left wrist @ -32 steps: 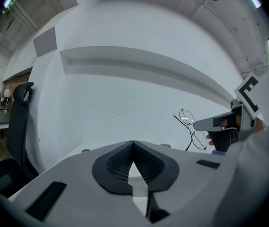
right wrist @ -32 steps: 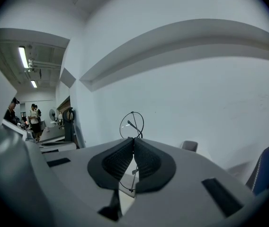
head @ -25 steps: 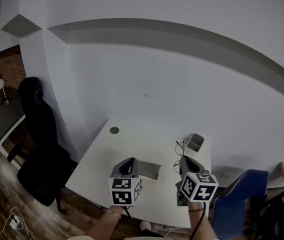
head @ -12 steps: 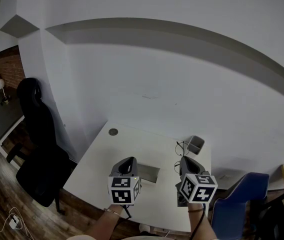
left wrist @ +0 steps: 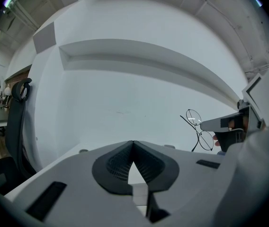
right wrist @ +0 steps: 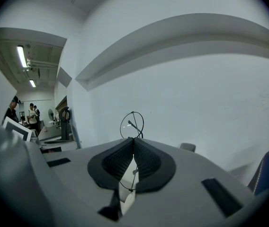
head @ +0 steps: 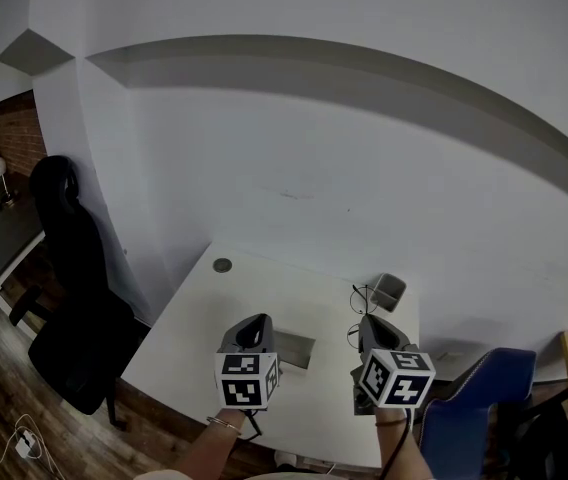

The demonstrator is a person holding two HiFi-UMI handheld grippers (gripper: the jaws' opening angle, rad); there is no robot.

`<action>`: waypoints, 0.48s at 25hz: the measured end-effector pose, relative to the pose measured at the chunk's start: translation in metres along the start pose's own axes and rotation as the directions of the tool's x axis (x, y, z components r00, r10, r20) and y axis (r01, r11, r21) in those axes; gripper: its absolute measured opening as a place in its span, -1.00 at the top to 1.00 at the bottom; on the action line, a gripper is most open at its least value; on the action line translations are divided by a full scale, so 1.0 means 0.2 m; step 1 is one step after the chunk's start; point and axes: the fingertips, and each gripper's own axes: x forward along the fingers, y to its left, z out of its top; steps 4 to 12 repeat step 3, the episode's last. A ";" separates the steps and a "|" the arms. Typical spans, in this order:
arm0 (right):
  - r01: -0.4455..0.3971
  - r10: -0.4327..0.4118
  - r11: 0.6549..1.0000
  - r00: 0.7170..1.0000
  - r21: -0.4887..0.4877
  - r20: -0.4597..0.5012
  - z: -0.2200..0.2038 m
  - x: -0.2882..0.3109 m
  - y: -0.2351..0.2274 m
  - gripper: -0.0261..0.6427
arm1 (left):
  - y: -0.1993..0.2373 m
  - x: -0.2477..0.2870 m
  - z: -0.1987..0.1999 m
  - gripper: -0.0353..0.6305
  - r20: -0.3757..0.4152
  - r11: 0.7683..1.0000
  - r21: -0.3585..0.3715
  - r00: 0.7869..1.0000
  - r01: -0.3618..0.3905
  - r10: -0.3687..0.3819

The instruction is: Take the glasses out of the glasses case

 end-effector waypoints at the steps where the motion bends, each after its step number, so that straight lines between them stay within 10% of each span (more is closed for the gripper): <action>1: -0.001 0.001 1.000 1.000 0.002 0.000 0.00 0.00 0.00 0.81 | 0.00 0.00 0.00 0.87 0.000 1.000 0.000 1.000 0.001 -0.001; 12: -0.003 0.003 1.000 1.000 0.007 0.001 0.00 0.00 -0.01 0.81 | -0.01 0.01 0.00 0.87 0.000 1.000 0.000 1.000 0.002 -0.002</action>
